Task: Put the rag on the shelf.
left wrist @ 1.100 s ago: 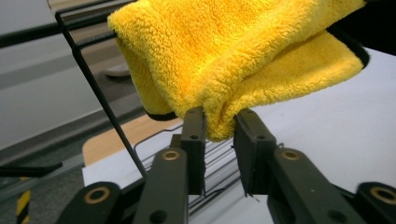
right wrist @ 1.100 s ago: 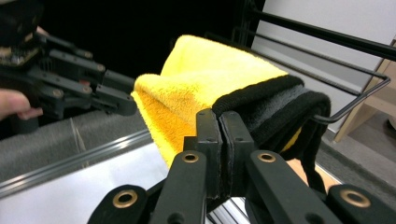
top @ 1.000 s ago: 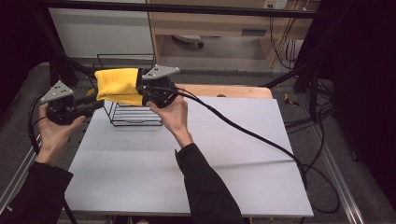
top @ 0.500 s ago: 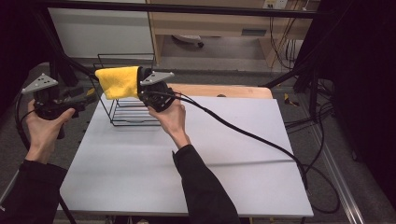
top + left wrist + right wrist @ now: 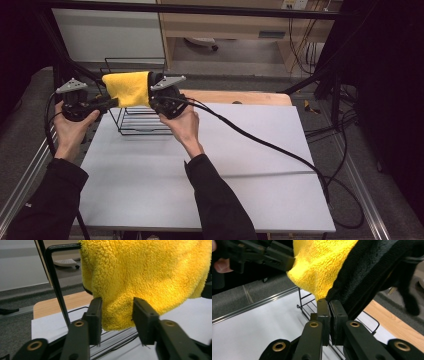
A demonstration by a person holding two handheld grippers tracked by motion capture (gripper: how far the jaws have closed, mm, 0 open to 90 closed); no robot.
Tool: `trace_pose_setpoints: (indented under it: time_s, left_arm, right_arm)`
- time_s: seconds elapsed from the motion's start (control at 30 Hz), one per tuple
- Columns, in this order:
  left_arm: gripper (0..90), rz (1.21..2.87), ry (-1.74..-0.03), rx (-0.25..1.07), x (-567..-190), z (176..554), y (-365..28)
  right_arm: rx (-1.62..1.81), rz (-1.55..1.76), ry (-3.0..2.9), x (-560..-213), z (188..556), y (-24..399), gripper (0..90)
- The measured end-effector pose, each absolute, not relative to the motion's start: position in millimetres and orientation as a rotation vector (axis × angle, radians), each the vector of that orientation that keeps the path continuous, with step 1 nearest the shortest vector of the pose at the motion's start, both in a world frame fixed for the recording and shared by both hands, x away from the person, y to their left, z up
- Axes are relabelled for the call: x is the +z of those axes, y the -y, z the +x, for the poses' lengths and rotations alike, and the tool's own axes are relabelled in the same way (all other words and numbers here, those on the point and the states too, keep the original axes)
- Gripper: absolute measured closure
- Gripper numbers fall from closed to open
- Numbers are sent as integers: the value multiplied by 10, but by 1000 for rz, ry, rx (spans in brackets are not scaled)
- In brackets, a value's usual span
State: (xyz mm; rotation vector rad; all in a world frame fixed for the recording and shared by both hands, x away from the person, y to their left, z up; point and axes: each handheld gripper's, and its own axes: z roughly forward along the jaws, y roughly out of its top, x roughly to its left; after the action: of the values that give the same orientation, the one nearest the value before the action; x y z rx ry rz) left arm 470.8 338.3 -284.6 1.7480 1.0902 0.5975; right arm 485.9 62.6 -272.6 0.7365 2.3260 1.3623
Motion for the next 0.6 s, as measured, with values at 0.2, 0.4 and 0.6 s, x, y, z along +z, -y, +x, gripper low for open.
trace_pose_setpoints:
  time_s: [0.2, 0.4, 0.6]
  left_arm:
    - [894, 1744, -1090, 572, -2871, 4719, -3399]
    - [879, 1752, -1070, 610, -2878, 4690, -3361]
    - [778, 1776, -1045, 625, -2874, 4617, -3335]
  right_arm:
    - [1350, 744, -2325, -2790, 4871, -666, 878]
    - [1334, 777, -2301, -2843, 4939, -695, 876]
    - [1363, 723, -2283, -2823, 4896, -685, 793]
